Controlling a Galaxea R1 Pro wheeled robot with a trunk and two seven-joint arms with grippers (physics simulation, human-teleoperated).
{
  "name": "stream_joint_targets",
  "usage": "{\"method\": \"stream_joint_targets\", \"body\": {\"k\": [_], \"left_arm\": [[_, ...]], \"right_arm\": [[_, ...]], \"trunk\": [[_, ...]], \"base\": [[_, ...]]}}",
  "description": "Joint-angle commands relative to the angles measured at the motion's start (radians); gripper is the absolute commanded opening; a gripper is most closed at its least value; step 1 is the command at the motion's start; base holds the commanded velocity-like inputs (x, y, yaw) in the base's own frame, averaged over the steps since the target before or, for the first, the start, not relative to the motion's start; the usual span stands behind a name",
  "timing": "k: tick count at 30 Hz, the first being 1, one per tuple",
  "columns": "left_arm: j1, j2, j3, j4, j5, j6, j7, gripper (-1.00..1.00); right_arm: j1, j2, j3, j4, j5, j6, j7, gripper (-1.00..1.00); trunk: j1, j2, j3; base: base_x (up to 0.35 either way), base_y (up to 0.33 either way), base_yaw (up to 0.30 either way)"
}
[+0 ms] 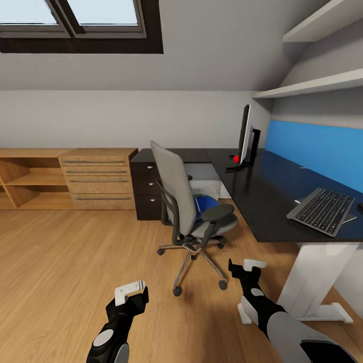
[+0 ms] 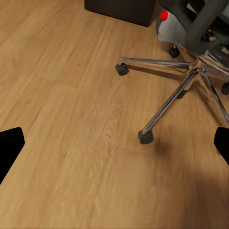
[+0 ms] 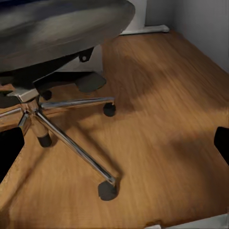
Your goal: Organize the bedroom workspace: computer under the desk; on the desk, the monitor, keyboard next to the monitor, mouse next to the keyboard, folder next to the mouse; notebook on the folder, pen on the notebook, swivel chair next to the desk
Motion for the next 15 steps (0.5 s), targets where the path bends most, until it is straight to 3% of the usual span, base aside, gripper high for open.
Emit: {"method": "stream_joint_targets", "body": {"k": [1,9,15], "left_arm": [[-0.001,0.0,-0.002,-0.001,0.01,0.003,0.009,1.0],[-0.001,0.0,-0.004,-0.001,0.01,0.002,0.009,1.0],[-0.001,0.0,-0.005,-0.001,0.01,0.002,0.01,1.0]], "right_arm": [[0.0,0.005,-0.003,0.001,0.0,-0.033,0.0,1.0],[0.002,0.022,-0.002,0.002,0.003,-0.216,-0.005,1.0],[0.003,0.035,-0.002,0.003,0.001,-0.226,-0.006,1.0]], "trunk": [[0.0,0.0,-0.001],[0.0,0.0,-0.001],[0.0,0.0,-0.001]], "base": [[0.089,0.0,0.0],[0.081,0.0,0.0],[0.311,0.0,0.0]]}}
